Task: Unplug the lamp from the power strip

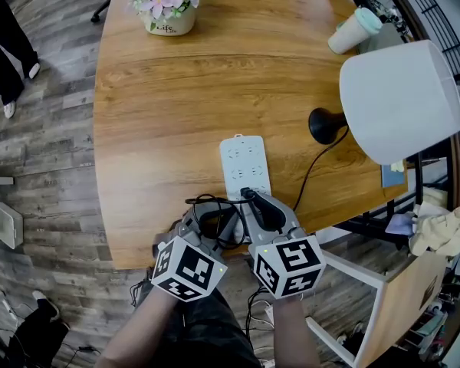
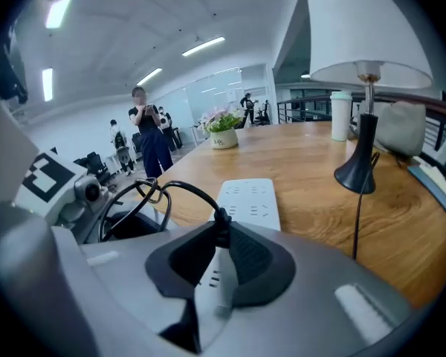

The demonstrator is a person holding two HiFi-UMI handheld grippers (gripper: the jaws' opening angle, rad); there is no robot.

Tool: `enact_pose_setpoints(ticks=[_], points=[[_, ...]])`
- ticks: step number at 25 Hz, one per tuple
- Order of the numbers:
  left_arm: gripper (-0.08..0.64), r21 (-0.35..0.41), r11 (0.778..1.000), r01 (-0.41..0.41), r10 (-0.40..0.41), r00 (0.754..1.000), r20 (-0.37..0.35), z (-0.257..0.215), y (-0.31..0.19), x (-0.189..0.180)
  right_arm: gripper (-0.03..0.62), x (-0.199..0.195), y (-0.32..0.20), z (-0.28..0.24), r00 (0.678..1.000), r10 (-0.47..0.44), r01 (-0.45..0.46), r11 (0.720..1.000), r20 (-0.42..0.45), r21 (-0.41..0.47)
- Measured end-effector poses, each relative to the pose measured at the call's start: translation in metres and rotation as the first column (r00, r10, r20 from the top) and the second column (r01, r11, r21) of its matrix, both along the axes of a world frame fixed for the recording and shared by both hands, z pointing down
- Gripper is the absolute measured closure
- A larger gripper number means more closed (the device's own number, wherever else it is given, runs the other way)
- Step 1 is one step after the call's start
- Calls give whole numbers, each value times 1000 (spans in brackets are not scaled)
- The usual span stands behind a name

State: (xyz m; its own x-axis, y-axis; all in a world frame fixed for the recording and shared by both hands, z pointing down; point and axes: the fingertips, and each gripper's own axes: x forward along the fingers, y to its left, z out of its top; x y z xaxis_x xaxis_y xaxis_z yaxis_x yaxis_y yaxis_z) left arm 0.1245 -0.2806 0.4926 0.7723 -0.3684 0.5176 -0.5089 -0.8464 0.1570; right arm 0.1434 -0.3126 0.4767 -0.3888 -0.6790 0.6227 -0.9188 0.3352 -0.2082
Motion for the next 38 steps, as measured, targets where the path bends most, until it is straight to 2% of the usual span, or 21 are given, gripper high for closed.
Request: enact_pose_setpoints(ticks=[3,11,17,26,38], points=[[565,-1,1000,1,-1,1000,2,0,0,0,526,5,-3,-6,994,44,-42,999,103,-22],[564,-1,1000,4,-4,1000,0,1,-1,0,525,1,-1,-3,1000,-25,25,1000,-8,16],[564,-17,999,38,-39,997,-73,-7,-4,-4,525,4,-1,-12,1000,-10,9,999,11,33],[565,-10,997,80,-81,988,-131,-17,-13,-8,523,35,2,-12,996,83,-83,996,26,27],[565,17,996,92,-89,987,-136,-21,-21,-4,522,92,15,-2,973,230,-230,973,-7,-7]])
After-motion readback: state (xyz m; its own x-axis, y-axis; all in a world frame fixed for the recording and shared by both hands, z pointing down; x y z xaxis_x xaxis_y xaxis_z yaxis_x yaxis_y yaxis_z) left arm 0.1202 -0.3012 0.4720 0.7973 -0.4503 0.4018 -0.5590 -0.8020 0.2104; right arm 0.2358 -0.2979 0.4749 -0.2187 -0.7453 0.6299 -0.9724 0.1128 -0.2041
